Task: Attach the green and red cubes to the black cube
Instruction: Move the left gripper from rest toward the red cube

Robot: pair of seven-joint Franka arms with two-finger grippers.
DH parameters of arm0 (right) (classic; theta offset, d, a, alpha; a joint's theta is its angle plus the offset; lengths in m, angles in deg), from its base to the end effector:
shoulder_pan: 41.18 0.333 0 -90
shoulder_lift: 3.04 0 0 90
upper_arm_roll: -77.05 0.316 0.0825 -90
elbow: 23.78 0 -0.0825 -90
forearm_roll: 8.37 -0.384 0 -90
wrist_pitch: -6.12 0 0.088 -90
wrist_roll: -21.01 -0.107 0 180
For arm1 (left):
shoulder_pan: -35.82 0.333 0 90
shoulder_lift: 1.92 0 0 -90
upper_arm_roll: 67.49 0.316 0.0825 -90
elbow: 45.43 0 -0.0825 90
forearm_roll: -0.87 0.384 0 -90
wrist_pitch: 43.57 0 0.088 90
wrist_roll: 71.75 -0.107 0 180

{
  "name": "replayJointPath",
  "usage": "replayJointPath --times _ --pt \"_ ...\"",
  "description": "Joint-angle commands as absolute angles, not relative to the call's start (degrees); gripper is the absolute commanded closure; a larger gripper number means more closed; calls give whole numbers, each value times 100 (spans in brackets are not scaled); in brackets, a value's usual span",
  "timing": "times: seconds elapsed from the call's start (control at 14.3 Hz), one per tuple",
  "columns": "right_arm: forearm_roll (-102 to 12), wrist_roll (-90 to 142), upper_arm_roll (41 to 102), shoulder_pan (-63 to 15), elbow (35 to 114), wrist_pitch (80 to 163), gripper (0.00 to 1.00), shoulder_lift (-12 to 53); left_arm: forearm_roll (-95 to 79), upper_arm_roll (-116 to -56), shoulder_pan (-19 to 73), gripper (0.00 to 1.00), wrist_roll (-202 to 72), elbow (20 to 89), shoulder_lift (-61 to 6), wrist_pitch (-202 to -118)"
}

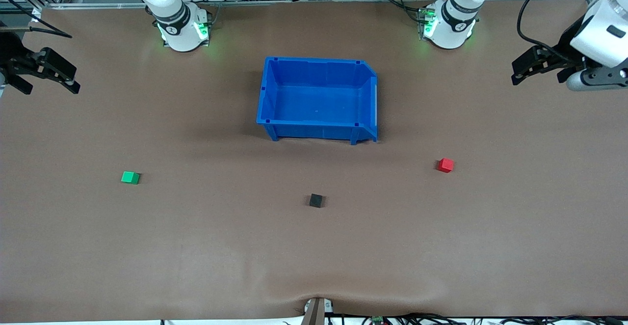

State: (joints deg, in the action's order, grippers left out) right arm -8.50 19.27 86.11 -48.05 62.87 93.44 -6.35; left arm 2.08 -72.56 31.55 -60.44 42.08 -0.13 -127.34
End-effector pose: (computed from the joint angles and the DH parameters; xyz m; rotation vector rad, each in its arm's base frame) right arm 0.5309 0.0236 0.6787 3.1352 0.0127 0.1081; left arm 0.5269 -0.0850 0.6524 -3.1112 -0.0566 0.0456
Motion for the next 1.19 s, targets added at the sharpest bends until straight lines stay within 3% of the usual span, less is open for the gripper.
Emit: replayJointPath --times 0.0,1.12 --pt "-908 1943 8681 -4927 6244 9331 0 -629 201 -7303 3134 0 -6059 4167 -78 -12663" --pt "-908 1943 8681 -4918 6235 9340 0 -629 131 -7153 3196 0 -6033 3913 -623 -12751"
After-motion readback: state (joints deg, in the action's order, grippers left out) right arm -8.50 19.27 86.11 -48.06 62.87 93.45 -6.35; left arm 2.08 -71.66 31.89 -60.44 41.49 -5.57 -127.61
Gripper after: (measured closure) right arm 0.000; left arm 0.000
